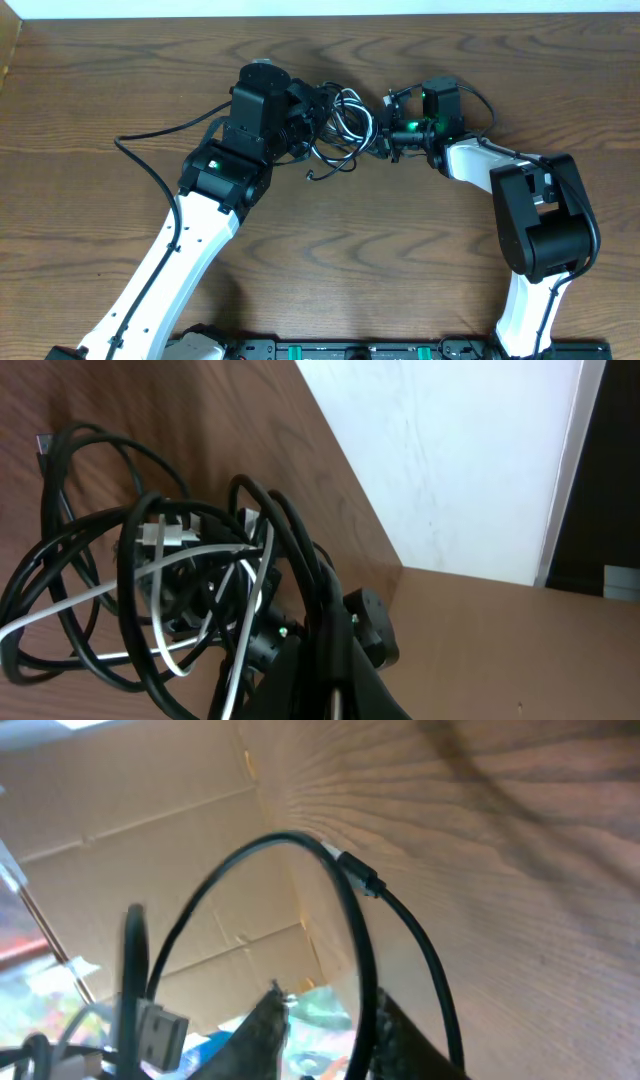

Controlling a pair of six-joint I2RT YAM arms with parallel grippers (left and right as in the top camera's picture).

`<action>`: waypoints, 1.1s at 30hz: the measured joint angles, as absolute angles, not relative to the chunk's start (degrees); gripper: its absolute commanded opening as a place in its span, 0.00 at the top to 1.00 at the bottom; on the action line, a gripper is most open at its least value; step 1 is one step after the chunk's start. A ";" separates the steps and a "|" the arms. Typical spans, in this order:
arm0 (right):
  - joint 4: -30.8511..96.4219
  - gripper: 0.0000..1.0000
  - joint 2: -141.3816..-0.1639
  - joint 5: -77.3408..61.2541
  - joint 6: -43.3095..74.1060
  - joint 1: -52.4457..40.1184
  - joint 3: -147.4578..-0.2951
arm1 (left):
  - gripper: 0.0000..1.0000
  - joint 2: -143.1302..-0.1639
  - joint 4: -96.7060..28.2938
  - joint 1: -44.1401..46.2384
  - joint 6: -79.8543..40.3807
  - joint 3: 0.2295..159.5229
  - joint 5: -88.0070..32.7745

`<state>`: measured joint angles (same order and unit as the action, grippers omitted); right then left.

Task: Untangle cables
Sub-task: 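Reach the right gripper into the coil and grasp a black cable loop, then pull the black cable rightward with the right gripper, stretching the coil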

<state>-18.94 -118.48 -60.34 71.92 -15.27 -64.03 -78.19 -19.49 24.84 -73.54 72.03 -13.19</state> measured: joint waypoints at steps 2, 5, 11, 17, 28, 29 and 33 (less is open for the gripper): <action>-18.87 0.96 -118.48 -60.31 72.03 -15.27 -64.03 | 0.93 -78.22 -19.49 24.84 -73.54 72.03 -13.21; -18.55 0.99 -118.48 -60.20 71.22 -15.25 -64.03 | 0.92 -78.19 -19.49 24.84 -73.54 72.03 -13.23; -8.91 0.99 -118.48 -57.93 64.25 -14.85 -64.18 | 0.92 -78.19 -19.62 24.82 -72.12 72.03 -13.19; 3.46 0.99 -118.48 -54.54 55.02 -11.81 -64.23 | 0.93 -78.19 -25.67 23.00 -70.22 72.03 -10.28; 23.92 0.99 -105.32 -39.27 39.07 -7.35 -64.14 | 0.92 -78.19 -35.77 16.49 -69.21 72.03 -0.64; 25.82 0.99 -102.65 -36.80 37.56 -7.35 -64.14 | 0.92 -78.19 -36.18 16.16 -68.88 72.03 -0.40; 31.77 0.99 -91.88 -25.21 31.81 -7.35 -64.18 | 0.92 -78.22 -37.17 15.79 -67.20 72.03 0.36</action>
<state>31.77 -91.88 -25.21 31.81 -7.35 -64.18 -78.22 -37.17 15.79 -67.20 72.03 0.36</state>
